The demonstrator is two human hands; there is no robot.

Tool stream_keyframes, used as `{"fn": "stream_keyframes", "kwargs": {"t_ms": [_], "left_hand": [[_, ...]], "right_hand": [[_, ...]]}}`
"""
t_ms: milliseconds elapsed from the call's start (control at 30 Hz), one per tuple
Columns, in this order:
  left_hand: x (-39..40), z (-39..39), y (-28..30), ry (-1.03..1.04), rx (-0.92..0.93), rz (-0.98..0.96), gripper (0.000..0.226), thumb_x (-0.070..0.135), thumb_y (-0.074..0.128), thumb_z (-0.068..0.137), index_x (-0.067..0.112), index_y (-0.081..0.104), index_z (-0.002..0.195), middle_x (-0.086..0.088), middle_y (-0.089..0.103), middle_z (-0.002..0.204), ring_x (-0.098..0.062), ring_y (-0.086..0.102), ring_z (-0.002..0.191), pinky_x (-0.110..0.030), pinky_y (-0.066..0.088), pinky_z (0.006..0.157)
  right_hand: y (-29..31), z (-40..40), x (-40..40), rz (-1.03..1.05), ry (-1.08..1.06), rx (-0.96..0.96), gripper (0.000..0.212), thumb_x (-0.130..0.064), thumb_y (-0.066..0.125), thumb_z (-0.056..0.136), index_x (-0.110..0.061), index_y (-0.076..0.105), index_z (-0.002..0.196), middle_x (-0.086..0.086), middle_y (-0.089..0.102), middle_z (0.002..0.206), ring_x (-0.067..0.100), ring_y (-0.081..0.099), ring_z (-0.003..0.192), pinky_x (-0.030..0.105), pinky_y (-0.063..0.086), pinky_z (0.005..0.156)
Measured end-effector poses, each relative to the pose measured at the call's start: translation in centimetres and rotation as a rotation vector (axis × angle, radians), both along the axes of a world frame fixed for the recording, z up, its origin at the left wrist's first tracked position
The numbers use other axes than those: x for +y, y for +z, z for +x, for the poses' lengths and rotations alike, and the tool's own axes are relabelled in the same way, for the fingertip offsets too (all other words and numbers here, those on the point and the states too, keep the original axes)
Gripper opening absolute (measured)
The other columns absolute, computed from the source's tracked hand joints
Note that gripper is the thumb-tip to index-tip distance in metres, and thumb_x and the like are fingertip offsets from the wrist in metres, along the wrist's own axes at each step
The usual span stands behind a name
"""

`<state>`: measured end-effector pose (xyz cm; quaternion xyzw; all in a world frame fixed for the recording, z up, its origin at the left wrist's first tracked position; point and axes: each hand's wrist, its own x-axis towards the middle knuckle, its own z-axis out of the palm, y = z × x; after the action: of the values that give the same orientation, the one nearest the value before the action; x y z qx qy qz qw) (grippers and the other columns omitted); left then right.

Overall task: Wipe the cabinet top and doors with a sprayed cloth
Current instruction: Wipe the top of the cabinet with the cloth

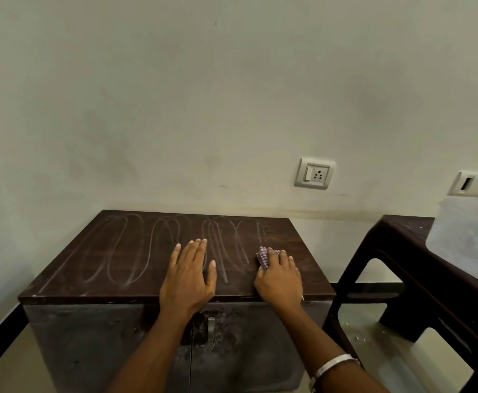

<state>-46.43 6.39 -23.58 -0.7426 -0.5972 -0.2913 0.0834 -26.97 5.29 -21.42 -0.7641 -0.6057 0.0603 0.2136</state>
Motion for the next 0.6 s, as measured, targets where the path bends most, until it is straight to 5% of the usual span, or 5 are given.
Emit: {"fn": "stream_keyframes", "kwargs": {"t_ms": [267,600], "left_hand": [[0.2,-0.1,-0.1,0.009,0.004,0.005,0.065,0.046,0.019,0.093,0.014,0.032,0.147,-0.003,0.039,0.150,-0.013,0.029,0.141,-0.035,0.005,0.121],[0.1,0.0,-0.1,0.000,-0.032,0.011,0.065,0.046,0.018,0.094,0.013,0.032,0.148,-0.004,0.038,0.151,-0.014,0.028,0.142,-0.038,0.006,0.121]], "right_hand": [[-0.6,-3.8,1.6,0.009,0.194,0.002,0.059,-0.041,0.037,0.098,-0.025,0.022,0.153,0.007,0.019,0.162,0.025,0.015,0.149,0.041,0.015,0.120],[0.1,2.4,2.2,-0.020,0.016,-0.040,0.061,-0.040,0.038,0.098,-0.021,0.023,0.153,0.009,0.020,0.161,0.028,0.018,0.148,0.043,0.017,0.121]]}}
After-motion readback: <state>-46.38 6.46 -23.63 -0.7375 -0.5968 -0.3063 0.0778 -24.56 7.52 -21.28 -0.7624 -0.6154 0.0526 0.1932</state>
